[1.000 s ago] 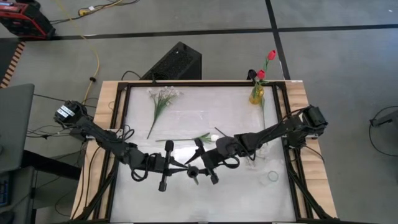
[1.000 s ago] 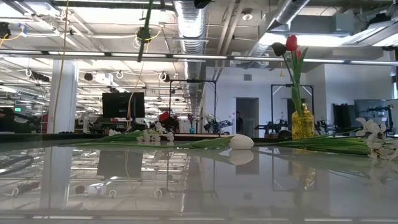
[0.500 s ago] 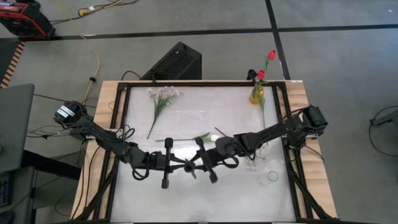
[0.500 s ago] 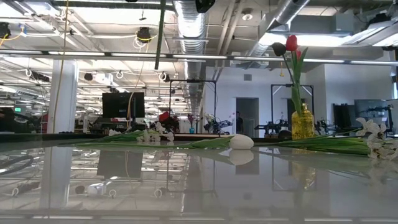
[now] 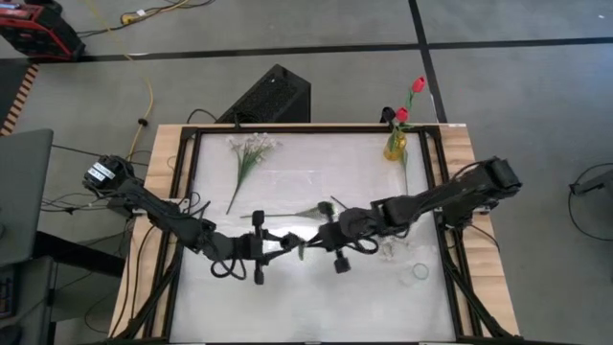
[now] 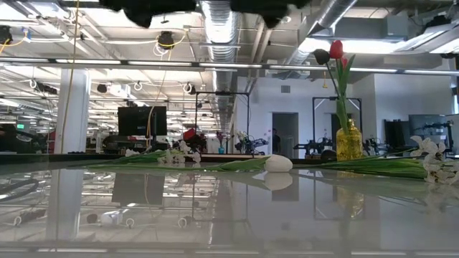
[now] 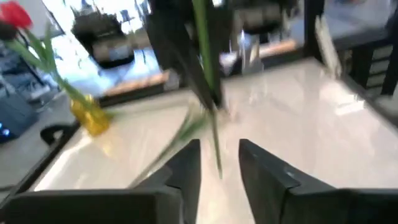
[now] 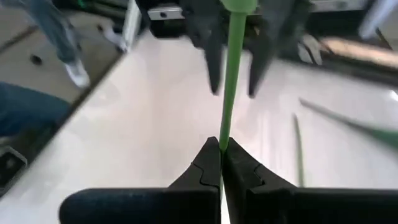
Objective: Sort flowers into vase by color
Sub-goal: Put the black flower into the yellow flower vase
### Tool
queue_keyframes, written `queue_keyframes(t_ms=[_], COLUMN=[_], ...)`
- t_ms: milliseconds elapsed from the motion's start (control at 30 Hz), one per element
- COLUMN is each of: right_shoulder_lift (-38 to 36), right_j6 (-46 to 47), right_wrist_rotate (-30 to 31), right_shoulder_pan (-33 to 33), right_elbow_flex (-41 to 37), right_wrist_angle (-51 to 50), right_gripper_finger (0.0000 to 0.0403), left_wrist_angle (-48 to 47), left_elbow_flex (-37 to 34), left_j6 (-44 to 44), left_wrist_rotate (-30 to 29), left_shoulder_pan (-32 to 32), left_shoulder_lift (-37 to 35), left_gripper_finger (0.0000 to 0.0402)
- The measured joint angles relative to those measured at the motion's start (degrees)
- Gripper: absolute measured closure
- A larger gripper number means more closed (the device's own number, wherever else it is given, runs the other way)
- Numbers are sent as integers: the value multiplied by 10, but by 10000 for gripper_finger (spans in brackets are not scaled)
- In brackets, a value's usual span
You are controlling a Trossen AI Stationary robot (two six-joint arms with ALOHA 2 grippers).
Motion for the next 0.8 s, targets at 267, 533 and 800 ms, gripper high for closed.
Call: queue_keyframes(t_ms=[267,533,800], right_shoulder_lift=[-199,-395,-487], right_j6=[107,203,284], right_wrist_rotate=[163,247,314], right_shoulder_pan=[16,16,-3], right_elbow_flex=[-186,-284,-284], right_wrist_angle=[-8,-59,-197], right_gripper_finger=[377,376,376], left_wrist_angle=[-63,198,253], left_elbow_flex=[-32,-182,-230], left_j6=[-58,-89,-85], left_wrist_rotate=[38,35,30], left_shoulder_pan=[-3,-6,-6], left_shoulder_lift=[0,0,0], left_gripper_finger=[268,285,299])
